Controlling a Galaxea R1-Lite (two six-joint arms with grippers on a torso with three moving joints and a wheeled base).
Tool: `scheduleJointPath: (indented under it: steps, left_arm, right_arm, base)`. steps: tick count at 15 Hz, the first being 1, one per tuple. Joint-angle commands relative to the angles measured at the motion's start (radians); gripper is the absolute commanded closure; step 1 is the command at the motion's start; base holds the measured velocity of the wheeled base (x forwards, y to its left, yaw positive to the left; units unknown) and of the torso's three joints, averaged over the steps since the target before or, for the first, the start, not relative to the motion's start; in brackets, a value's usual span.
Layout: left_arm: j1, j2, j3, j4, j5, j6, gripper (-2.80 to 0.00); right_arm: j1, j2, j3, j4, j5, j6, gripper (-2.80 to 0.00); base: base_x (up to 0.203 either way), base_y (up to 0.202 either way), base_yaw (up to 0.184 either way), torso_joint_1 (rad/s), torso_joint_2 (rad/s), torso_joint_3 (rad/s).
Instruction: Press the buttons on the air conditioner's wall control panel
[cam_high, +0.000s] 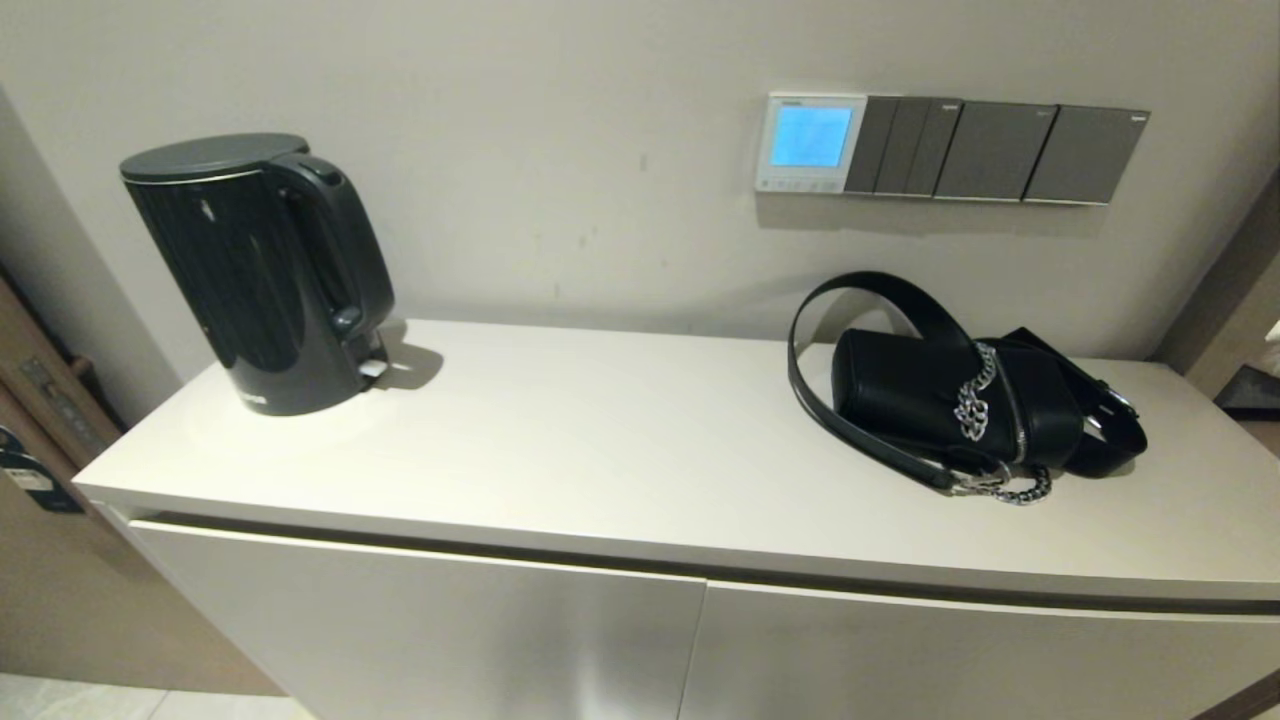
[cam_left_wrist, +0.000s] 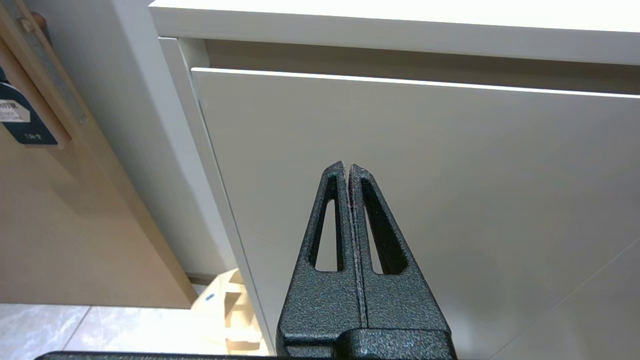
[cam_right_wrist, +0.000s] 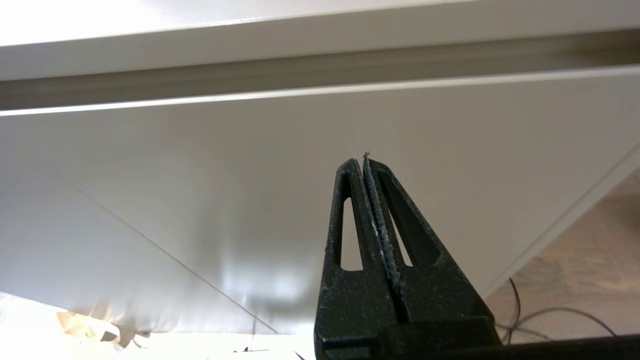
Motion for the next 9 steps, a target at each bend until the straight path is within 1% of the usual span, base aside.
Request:
scheduleJointPath:
  steps: [1, 3, 5, 9]
  left_arm:
    - [0.001, 0.002, 0.000, 0.000, 0.000, 0.000, 0.00]
    - [0.001, 0.002, 0.000, 0.000, 0.002, 0.000, 0.00]
    - [0.000, 0.002, 0.000, 0.000, 0.001, 0.000, 0.00]
    - [0.000, 0.002, 0.000, 0.000, 0.001, 0.000, 0.00]
  right_arm:
    - [0.020, 0.005, -0.002, -0.004, 0.001, 0.000, 0.00]
    - [0.042, -0.007, 0.000, 0.006, 0.001, -0.010, 0.00]
    - [0.071, -0.063, -0.001, 0.039, -0.001, -0.013, 0.00]
    - [0.080, -0.216, -0.004, 0.059, -0.009, -0.007, 0.00]
  base:
    - [0.000, 0.000, 0.000, 0.000, 0.00, 0.000]
    - [0.000, 0.000, 0.000, 0.000, 0.00, 0.000]
    - [0.000, 0.000, 0.000, 0.000, 0.00, 0.000]
    - [0.000, 0.000, 0.000, 0.000, 0.00, 0.000]
